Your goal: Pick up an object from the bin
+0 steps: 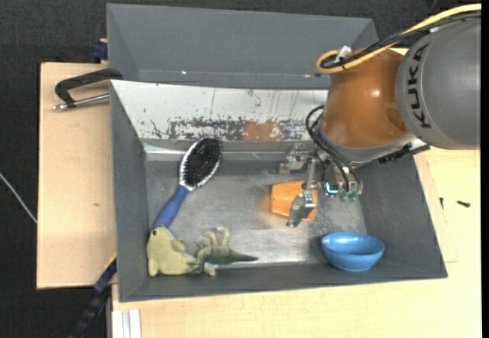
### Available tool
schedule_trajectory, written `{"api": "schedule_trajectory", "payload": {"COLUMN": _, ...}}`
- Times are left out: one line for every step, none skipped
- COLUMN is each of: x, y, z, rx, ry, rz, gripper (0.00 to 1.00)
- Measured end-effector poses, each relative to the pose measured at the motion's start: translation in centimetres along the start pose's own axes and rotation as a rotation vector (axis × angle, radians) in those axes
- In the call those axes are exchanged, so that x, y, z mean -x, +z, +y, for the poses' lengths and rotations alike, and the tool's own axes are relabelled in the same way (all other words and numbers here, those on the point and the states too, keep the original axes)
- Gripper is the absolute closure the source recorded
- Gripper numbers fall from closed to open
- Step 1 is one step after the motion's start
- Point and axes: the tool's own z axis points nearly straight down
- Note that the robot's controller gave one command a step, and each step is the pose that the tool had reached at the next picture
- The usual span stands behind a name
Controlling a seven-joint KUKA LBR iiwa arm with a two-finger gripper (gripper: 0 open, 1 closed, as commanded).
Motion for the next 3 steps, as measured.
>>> {"api": "schedule_trajectory", "payload": {"x": 0.4, "y": 6.5, "z": -1.1, "rx": -0.001, "ry": -0.185, "rz": -0.013, "gripper": 0.0}}
{"api": "schedule_trajectory", "payload": {"x": 0.6, "y": 6.3, "z": -1.1, "rx": -0.001, "ry": -0.185, "rz": -0.02, "gripper": 1.0}}
{"api": "schedule_trajectory", "payload": {"x": 0.3, "y": -6.7, "z": -0.9, "rx": -0.002, "ry": -0.144, "rz": -0.022, "gripper": 1.0}}
